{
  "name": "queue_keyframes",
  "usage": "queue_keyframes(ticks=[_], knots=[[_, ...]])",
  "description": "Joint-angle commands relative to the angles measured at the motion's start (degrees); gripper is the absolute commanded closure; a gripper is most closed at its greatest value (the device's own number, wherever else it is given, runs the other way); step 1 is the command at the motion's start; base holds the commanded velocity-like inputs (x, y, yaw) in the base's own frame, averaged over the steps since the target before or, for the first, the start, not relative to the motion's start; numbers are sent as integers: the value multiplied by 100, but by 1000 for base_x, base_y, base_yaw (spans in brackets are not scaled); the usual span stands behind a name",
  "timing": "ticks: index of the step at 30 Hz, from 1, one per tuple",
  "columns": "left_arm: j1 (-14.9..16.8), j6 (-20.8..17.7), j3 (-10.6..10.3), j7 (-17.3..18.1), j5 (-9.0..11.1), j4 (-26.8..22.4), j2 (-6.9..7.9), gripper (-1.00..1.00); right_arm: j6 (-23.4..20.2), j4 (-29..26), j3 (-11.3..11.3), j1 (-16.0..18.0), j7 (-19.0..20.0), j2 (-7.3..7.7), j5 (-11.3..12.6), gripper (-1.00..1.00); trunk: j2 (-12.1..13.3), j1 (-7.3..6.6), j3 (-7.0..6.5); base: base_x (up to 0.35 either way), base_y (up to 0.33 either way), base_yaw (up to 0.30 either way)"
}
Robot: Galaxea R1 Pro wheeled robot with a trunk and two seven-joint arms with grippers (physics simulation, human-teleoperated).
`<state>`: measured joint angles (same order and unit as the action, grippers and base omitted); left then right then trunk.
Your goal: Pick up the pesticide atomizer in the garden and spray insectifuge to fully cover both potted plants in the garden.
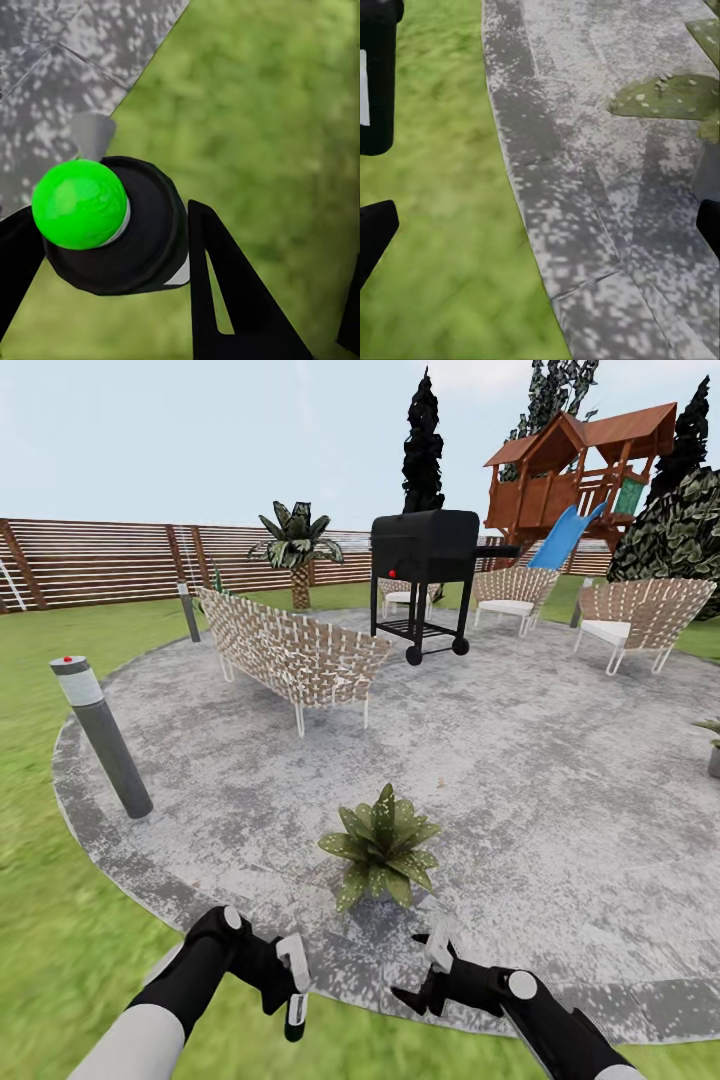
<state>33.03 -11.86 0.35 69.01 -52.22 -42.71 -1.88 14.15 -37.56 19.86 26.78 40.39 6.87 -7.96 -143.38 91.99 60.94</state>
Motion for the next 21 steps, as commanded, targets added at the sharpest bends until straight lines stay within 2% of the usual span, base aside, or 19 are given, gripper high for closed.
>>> queue_keyframes(ticks=[1, 4, 8, 9, 10, 12, 13, 15, 21], knots=[[2, -57, -32, -25, -17, 9, -4, 100, 35, -29, 9, 3, -4, -18, -62, 100, -2, -1, 5, 0, 0, 0], [2, -61, -315, -258, -10, 156, -6, 100, 30, -169, 9, 3, 160, -65, -65, 100, -2, -1, 5, 0, 0, 0], [2, -58, -564, -443, -9, 225, -13, 100, 26, -213, 15, 3, 430, -217, -77, 100, -2, -1, 5, 0, 0, 0], [2, -55, -604, -457, -8, 233, -14, 100, 26, -216, 17, 3, 457, -304, -89, 100, -2, -1, 5, 0, 0, 0], [2, -12, -619, -460, 0, 235, -14, 100, 3, -216, 18, 3, 465, -390, -217, 100, -2, -1, 5, 0, 0, 0], [2, 349, -621, -464, 26, 236, -15, 100, -178, -222, 18, 3, 475, -573, -629, 100, -2, -1, 5, 0, 0, 0], [2, 455, -618, -464, 35, 239, -15, 100, -224, -224, 18, 3, 477, -626, -731, 100, -2, -1, 5, 0, 0, 0], [2, 556, -616, -460, 50, 244, -15, 100, -269, -277, 18, 3, 478, -674, -817, 100, -2, -1, 5, 0, 0, 0], [2, 596, -615, -411, 62, 258, -90, 100, -281, -333, 18, 3, 479, -686, -838, 100, -2, -1, 5, 0, 0, 0]])
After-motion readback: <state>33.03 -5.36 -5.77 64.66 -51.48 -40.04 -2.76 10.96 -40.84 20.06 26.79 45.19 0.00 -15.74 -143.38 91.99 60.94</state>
